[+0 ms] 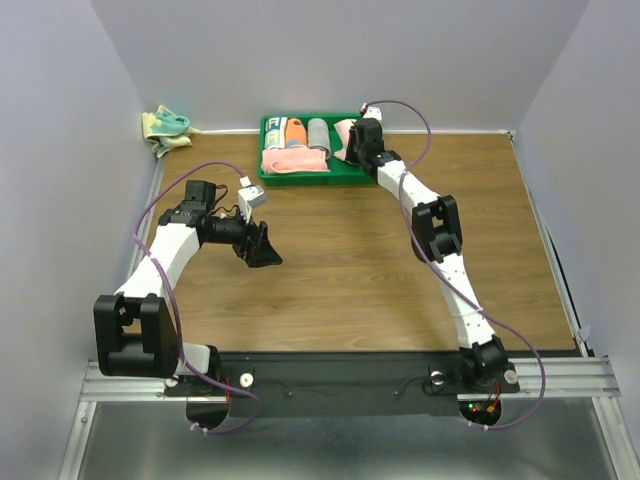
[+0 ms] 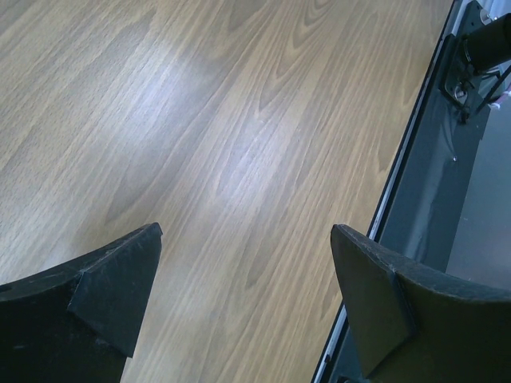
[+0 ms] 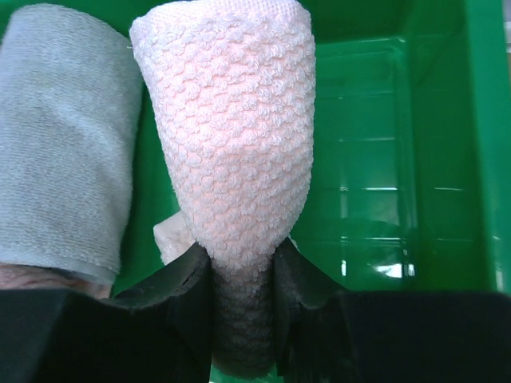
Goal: Roll the towels
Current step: Place the rolled towel into the container
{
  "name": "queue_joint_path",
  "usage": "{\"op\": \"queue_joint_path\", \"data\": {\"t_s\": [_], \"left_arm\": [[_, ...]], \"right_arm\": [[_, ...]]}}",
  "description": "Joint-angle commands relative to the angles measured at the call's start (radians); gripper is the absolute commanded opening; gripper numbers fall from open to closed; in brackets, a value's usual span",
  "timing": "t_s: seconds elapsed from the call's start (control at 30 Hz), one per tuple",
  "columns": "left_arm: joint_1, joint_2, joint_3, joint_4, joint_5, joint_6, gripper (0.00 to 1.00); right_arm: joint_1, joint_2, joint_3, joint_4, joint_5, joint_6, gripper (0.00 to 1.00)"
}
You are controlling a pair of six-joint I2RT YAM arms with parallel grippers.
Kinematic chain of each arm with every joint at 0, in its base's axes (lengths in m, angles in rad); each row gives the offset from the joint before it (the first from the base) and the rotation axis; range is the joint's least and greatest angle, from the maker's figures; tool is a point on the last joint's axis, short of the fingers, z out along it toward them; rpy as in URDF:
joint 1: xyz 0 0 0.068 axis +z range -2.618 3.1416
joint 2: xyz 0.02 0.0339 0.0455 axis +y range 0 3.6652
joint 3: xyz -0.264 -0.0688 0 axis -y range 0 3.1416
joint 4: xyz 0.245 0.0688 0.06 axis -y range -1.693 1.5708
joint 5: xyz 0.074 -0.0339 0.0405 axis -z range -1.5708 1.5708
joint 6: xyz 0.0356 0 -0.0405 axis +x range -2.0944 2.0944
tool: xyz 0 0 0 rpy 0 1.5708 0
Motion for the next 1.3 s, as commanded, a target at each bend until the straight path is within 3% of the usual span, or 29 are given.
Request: {"op": "queue_joint_path", "data": {"t_s": [0.0,0.23,0.37,0.57,0.67,0.97,1.27], "left_arm": [[-0.001,-0.021,0.009,-0.003,0.026,0.002,0.99],[-0.001,-0.018,0.012,-0.003,0.030,0.001,0.99],[-0.001,-0.008,0.015,-0.006,0.035,0.001,0.99],[-0.001,-0.005,0.018,-0.009,0.035,0.001,0.99],[-0.001,-0.005,0.017,-0.007,0.035,0.001,0.99],[0.000,-0.021,0.012,0.005,0.024,-0.016,0.99],[0.000,-0.042,0.009,0.014,0.023,-0.018,0.99]], "right_arm": [[-0.007,0.032,0.019,0.099,-0.095,0.074,0.01],[-0.018,0.078,0.033,0.156,-0.134,0.125,0.09],[-0.022,0.092,0.036,0.187,-0.152,0.134,0.27],[-0.031,0.082,0.018,0.225,-0.161,0.133,0.74],[-0.036,0.071,0.004,0.227,-0.179,0.130,0.85],[-0.044,-0.050,-0.111,0.228,-0.255,0.096,0.98],[-0.047,-0.219,-0.290,0.228,-0.209,0.061,1.00]]}}
